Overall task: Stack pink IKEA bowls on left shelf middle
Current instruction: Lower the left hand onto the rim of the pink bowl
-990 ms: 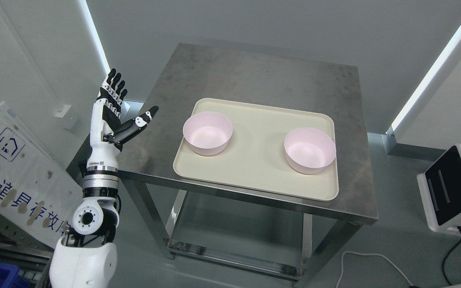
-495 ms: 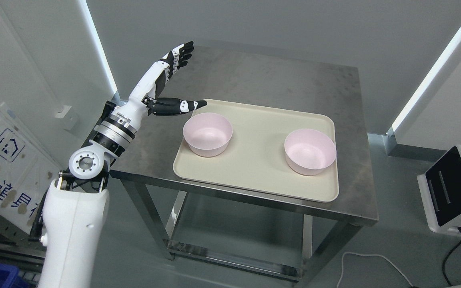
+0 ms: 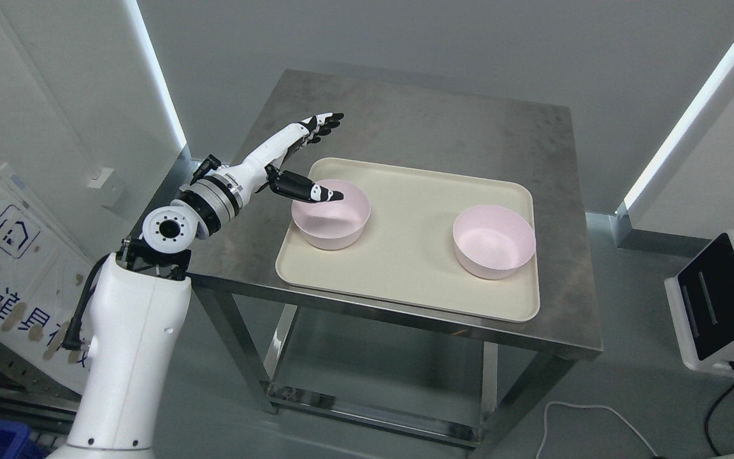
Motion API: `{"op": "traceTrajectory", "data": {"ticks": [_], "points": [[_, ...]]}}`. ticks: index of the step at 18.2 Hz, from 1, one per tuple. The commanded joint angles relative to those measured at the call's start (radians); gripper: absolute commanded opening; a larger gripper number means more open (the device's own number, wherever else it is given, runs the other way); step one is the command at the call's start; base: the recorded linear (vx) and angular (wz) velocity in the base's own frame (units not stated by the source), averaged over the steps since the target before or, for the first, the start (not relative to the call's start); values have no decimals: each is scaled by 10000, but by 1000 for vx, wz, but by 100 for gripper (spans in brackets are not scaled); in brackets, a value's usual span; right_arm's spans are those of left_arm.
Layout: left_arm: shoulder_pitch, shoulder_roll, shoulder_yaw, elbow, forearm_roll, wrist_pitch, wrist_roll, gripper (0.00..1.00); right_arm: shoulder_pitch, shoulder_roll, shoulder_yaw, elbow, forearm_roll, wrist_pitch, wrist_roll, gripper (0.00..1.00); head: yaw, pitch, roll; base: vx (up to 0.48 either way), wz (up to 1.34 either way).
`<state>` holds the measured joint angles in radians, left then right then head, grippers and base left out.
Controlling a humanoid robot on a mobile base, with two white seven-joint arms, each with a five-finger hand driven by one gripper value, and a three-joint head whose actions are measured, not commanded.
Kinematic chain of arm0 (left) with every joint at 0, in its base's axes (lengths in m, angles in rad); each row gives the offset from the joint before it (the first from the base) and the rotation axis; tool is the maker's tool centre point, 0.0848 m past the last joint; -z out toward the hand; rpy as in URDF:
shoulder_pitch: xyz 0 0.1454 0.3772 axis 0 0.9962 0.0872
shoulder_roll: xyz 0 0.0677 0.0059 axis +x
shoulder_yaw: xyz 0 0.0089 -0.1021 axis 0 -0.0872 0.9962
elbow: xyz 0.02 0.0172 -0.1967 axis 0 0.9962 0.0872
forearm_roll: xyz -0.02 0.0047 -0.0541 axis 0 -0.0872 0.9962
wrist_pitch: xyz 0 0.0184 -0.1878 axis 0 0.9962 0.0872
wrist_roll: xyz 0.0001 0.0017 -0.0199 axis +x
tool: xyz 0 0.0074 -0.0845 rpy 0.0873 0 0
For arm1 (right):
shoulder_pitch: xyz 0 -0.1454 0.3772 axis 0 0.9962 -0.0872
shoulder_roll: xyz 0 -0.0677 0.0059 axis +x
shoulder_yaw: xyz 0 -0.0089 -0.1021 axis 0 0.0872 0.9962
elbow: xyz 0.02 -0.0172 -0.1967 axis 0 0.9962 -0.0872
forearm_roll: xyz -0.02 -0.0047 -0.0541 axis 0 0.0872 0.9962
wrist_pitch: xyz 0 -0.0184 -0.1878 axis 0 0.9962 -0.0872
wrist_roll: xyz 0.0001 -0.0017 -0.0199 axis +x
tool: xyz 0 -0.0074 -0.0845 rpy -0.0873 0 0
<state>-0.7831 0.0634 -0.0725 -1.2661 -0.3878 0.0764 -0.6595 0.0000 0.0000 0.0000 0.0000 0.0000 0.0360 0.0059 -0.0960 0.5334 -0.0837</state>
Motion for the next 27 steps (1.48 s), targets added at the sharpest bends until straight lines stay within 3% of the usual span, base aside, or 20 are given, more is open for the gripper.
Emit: {"op": "traceTrajectory", "data": {"ticks": [1,8,15,19,27], "points": [[-636,914,-1436,1140,-525,708,-492,93,15,-175,-107,-337,0,-7,3,100,0,0,0,0,0],[-943,976,-1806,1294,-969,708,-508,91,15,-175,-107,-337,0,-7,3,100,0,0,0,0,0],[-943,701,-1699,1309,-939,708,-554,71,30,-175,-107,-337,0,-7,3,100,0,0,0,0,0],[-958,470,-1791,1309,-954,708,-554,64,15,-175,-107,-337,0,-7,3,100,0,-2,0,0,0],[-1050,271,-1745,1509,-954,708,-477,38,15,-175,-107,-337,0,-7,3,100,0,-2,0,0,0]]}}
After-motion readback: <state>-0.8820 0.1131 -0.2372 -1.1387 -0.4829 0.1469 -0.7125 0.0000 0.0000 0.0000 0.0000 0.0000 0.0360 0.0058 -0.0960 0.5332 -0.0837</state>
